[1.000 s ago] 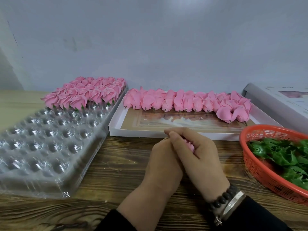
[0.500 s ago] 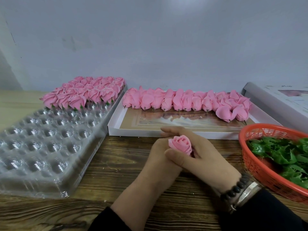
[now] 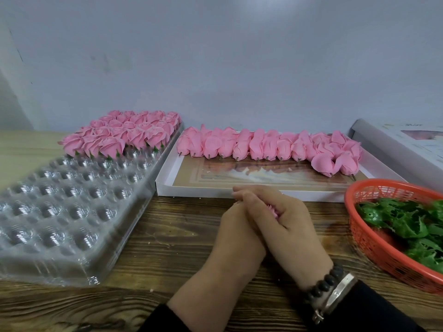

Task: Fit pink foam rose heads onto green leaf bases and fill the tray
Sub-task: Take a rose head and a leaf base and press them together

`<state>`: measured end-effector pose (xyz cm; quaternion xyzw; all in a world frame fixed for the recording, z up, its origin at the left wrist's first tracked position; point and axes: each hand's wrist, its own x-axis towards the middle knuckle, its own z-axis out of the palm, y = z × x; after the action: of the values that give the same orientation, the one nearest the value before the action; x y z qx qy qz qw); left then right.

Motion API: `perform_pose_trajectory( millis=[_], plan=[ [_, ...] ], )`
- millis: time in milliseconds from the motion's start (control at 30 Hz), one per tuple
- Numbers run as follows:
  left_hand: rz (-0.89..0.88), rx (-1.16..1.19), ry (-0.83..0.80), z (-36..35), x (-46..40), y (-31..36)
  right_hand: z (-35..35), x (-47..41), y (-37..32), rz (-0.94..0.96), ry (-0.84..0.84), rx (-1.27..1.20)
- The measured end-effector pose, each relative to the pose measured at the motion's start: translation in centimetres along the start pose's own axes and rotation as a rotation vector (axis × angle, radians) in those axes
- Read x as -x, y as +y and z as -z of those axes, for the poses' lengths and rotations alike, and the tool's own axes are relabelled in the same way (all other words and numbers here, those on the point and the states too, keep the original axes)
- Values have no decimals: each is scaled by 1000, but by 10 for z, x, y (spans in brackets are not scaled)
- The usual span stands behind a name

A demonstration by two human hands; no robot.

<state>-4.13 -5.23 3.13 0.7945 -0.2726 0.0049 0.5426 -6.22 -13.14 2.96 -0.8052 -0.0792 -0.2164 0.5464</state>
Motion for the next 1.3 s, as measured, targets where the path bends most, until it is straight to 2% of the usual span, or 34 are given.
perform_pose_trajectory(
  millis=[100,200,267,367,500,600,733,767,833,867,933,1033,1167,1300],
  plan=[
    [58,168,-143,9,2,6,8,-3,0,-33,-143,42],
    [185,183,-259,16,6,2,12,-1,-1,-89,-310,65],
    [249,161,-297,17,9,1,13,0,-2,-127,-351,32],
    [201,170,-272,16,10,4,15,-1,1,-130,-325,26],
    [69,196,-124,14,6,-1,14,-2,9,-111,-234,27],
    [26,63,-64,14,4,-6,12,0,11,-102,-183,-75],
    [106,53,47,15,3,-9,8,2,8,-33,-32,-152],
    [78,-45,51,12,2,-11,6,3,8,-25,-3,-165],
    [-18,-280,21,8,3,-13,1,5,6,7,37,-129],
    [-54,-326,21,6,5,-11,-1,5,5,37,51,-83],
    [-65,-224,33,2,4,-9,-4,5,5,78,67,4],
    [14,-61,-3,2,3,-3,-2,1,6,70,34,55],
    [43,75,-152,9,3,2,5,-2,2,48,-147,106],
    [64,-12,-237,12,7,4,9,-1,0,12,-272,134]
  ],
)
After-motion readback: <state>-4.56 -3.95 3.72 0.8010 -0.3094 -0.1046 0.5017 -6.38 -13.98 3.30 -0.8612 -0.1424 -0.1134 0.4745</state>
